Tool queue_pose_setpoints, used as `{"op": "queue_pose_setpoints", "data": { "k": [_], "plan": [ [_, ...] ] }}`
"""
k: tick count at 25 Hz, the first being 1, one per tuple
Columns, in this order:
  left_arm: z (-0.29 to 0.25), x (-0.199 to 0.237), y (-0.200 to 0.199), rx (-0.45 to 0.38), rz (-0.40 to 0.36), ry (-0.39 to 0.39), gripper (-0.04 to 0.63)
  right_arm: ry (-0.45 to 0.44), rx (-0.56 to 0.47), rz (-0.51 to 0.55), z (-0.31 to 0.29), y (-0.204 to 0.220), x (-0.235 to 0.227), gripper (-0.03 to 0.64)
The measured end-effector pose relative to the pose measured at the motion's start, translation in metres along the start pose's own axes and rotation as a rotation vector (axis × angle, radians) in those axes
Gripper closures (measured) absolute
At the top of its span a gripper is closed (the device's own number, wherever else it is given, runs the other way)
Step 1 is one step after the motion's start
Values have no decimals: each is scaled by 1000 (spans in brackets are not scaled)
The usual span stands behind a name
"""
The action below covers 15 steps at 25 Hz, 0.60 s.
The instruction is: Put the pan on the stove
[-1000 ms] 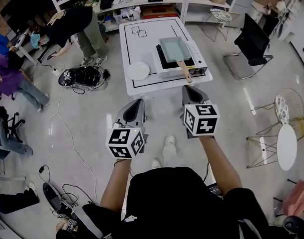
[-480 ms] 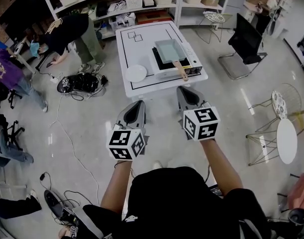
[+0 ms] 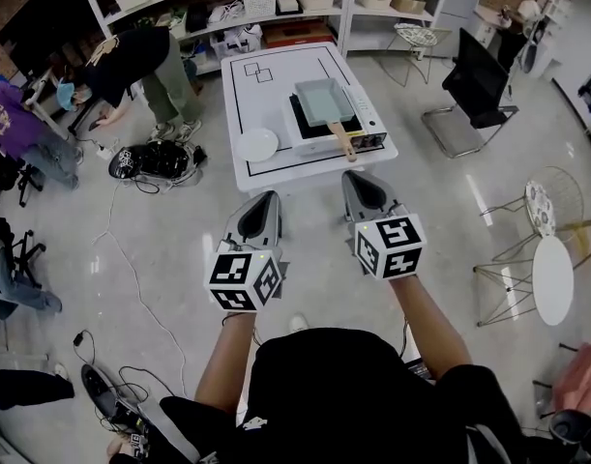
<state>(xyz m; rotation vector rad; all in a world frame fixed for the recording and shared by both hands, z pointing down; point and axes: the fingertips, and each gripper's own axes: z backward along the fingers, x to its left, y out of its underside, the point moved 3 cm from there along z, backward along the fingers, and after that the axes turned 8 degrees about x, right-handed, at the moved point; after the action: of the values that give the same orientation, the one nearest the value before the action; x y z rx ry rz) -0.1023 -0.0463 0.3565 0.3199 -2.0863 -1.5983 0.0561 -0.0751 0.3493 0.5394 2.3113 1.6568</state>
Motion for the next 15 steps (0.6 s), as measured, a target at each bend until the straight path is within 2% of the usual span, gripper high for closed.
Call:
{"op": "queue_pose_setpoints", "data": {
  "k": [15],
  "plan": [
    [-1, -28, 9, 1, 33, -43, 588, -39, 22, 10, 16, 8, -17, 615]
  ]
}}
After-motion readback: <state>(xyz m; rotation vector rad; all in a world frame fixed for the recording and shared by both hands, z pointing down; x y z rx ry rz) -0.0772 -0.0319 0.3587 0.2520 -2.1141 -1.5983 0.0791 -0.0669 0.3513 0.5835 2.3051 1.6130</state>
